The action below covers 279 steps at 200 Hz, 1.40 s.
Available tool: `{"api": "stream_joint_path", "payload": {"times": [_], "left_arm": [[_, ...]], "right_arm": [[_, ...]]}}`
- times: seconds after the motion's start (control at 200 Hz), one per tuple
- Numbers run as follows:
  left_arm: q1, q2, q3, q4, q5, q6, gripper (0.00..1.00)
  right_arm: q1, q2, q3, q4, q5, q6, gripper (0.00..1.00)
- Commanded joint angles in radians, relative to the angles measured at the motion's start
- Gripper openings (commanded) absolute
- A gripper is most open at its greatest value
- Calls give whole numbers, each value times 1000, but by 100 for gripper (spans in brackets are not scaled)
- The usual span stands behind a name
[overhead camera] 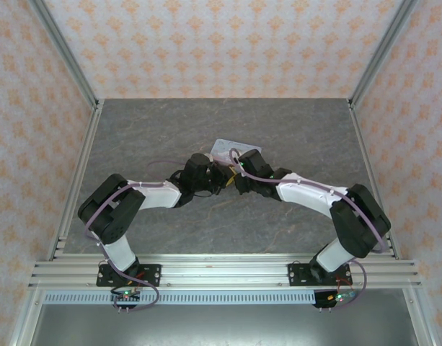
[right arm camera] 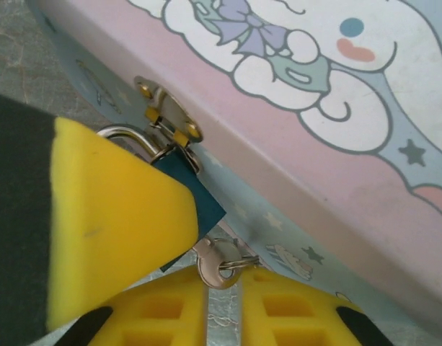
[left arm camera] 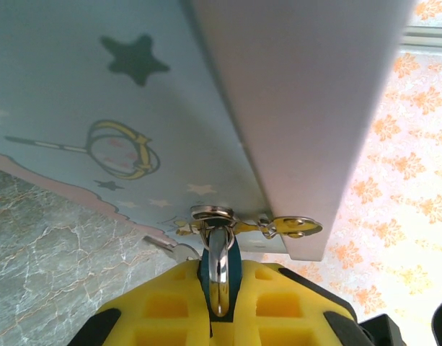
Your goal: Unlock the padlock with the key
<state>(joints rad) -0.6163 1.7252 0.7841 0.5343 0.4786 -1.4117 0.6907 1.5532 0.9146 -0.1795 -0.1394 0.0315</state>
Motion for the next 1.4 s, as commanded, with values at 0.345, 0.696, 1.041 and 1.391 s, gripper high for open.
{"api": "stream_joint_path", "payload": {"times": [0.345, 0.696, 1.041, 1.391], "left_arm": [[0, -18, 15, 30, 17, 20, 0], [0, -16, 23, 27, 20, 19, 0], [0, -19, 27, 26, 22, 19, 0], [0, -16, 35, 22, 25, 20, 0]], "right_arm": [[-51, -24, 18, 62, -134, 51, 7], [-71, -134, -59, 35, -108, 42, 29], [-72, -104, -21, -33, -169, -26, 31], [-43, -33, 30, -54, -109, -72, 31]]}}
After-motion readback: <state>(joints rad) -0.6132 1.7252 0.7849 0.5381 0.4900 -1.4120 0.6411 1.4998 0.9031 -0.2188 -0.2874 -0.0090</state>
